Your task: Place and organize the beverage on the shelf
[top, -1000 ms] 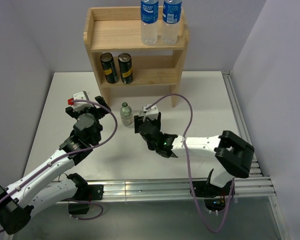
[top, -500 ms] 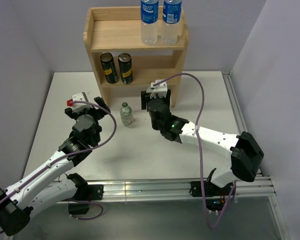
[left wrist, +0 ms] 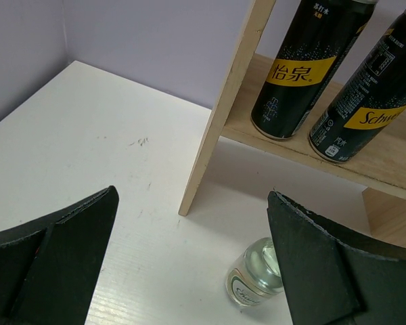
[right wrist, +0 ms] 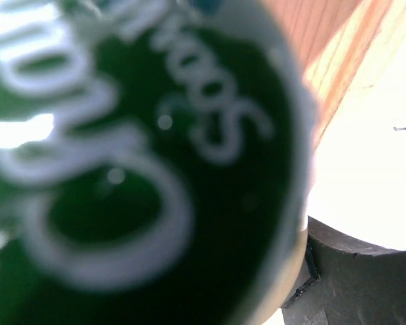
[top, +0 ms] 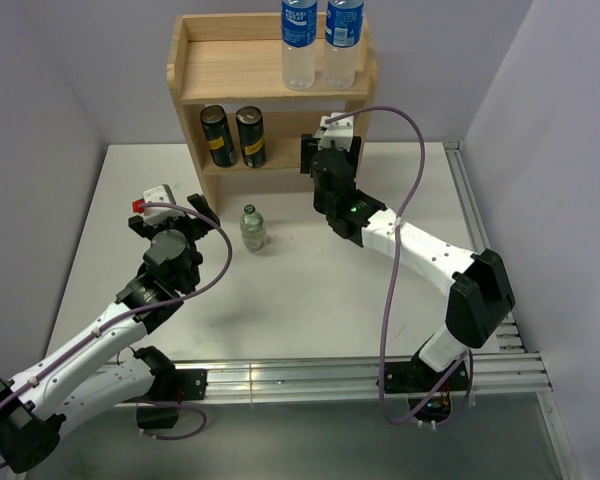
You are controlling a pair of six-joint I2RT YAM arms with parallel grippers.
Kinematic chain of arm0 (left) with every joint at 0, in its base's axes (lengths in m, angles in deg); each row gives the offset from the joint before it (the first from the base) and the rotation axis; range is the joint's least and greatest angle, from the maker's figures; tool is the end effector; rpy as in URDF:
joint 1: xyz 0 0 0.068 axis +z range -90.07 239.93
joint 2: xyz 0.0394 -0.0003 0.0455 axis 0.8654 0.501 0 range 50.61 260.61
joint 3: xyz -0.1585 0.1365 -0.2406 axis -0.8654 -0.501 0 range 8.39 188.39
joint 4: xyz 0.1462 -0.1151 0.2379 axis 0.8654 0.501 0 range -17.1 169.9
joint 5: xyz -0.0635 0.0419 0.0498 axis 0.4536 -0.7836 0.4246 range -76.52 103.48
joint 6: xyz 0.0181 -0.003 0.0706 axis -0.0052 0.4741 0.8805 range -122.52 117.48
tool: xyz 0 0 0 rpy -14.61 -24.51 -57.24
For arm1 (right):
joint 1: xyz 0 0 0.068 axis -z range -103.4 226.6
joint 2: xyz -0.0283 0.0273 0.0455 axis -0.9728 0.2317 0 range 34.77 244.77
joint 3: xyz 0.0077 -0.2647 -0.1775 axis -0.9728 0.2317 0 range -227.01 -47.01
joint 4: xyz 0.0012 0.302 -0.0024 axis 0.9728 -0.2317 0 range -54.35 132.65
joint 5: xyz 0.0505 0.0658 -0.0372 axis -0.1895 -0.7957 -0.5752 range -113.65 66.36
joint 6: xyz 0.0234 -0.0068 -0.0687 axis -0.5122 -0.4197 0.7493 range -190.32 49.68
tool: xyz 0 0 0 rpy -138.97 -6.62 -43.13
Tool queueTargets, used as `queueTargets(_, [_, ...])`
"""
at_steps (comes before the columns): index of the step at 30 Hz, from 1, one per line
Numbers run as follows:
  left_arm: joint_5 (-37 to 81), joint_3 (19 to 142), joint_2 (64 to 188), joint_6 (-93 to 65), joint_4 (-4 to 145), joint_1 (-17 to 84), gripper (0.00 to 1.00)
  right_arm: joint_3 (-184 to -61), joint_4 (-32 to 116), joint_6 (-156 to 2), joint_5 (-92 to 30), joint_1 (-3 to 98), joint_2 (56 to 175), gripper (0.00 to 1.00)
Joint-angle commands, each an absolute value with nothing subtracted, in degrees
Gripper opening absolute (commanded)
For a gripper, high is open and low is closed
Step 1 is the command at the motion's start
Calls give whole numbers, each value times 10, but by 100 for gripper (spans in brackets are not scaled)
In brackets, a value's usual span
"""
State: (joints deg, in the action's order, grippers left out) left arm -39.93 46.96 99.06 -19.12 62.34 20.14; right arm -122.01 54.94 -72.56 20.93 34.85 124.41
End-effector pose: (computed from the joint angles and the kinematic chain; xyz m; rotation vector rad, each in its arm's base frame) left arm 0.1984 -0.1017 0.3575 -0.4149 1.5079 -0.0485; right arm 0.3483 0.2538 0.4053 0.0479 1.5994 -0.0305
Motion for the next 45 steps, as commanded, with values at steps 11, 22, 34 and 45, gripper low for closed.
queueTargets(11, [-397,463,986,-180,601,199,99,-1287,603,-735,194,399,1273,0])
queueTargets(22, [-398,463,993,-177,597,199,99,-1298,601,-753,185,434,1295,0])
queueTargets(34, [-397,460,990,-178,598,199,99,-1328,606,-764,182,449,1334,0])
queueTargets(45, [-396,461,990,-177,599,199,99,-1354,608,-759,193,455,1365,0])
